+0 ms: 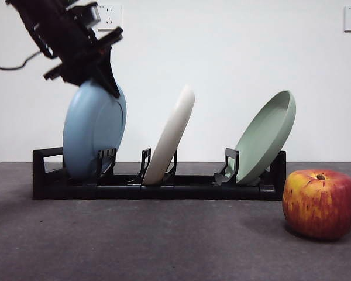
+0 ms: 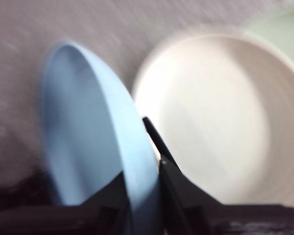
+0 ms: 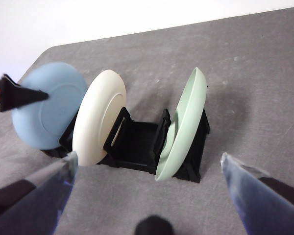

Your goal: Take the blue plate from the plate rack,put the plate on the table,take the apple from the table,put the apple in the plate

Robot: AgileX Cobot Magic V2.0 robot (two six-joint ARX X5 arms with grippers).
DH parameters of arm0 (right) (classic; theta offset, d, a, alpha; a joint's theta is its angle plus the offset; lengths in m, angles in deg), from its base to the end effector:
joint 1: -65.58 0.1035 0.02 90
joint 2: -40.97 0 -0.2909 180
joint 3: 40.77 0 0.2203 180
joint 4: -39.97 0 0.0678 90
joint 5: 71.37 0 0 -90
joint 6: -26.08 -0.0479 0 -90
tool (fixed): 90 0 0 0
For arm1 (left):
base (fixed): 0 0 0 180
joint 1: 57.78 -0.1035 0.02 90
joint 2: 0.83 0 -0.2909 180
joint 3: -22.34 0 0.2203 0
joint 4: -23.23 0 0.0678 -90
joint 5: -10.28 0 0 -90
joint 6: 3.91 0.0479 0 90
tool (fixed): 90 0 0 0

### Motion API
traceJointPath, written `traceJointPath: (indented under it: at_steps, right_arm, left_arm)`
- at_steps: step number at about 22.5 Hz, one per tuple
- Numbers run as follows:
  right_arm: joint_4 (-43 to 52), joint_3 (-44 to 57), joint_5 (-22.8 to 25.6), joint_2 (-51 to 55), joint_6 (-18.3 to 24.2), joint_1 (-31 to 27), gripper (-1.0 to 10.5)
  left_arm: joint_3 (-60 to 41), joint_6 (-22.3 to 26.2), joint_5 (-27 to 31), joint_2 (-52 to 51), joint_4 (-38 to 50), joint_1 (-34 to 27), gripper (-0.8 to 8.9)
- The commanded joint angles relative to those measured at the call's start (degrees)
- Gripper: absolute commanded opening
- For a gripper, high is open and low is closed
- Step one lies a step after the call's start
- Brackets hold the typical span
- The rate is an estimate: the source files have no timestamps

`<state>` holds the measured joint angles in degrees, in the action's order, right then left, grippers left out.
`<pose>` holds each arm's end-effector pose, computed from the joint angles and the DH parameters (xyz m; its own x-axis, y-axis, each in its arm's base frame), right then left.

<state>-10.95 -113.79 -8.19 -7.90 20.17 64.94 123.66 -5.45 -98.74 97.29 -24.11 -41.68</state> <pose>0.1286 0.0202 0.3630 0.8018 0.4423 -0.4020 -0.3444 0.8916 0.2941 0.3437 -0.1154 0.3250 0.5615 -0.5013 -0.6584 0.4687 0.8484 -0.2462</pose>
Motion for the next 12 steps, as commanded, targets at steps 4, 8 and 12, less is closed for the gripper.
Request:
traceJointPath:
  at_steps: [4, 8, 12]
  right_arm:
    - [0.24, -0.17, 0.15, -0.02, -0.70, 0.09, 5.0]
    - [0.24, -0.17, 0.15, 0.00, -0.70, 0.07, 5.0]
    - [0.26, -0.17, 0.15, 0.00, -0.68, 0.07, 5.0]
  left_arm:
    - [11.98, 3.37, -2.34, -0.09, -7.34, 2.19, -0.08]
    - [21.22, 4.20, -2.34, -0.22, -13.66, 3.15, -0.08]
    - [29.16, 6.99, -2.10, -1.11, -22.12, 4.50, -0.08]
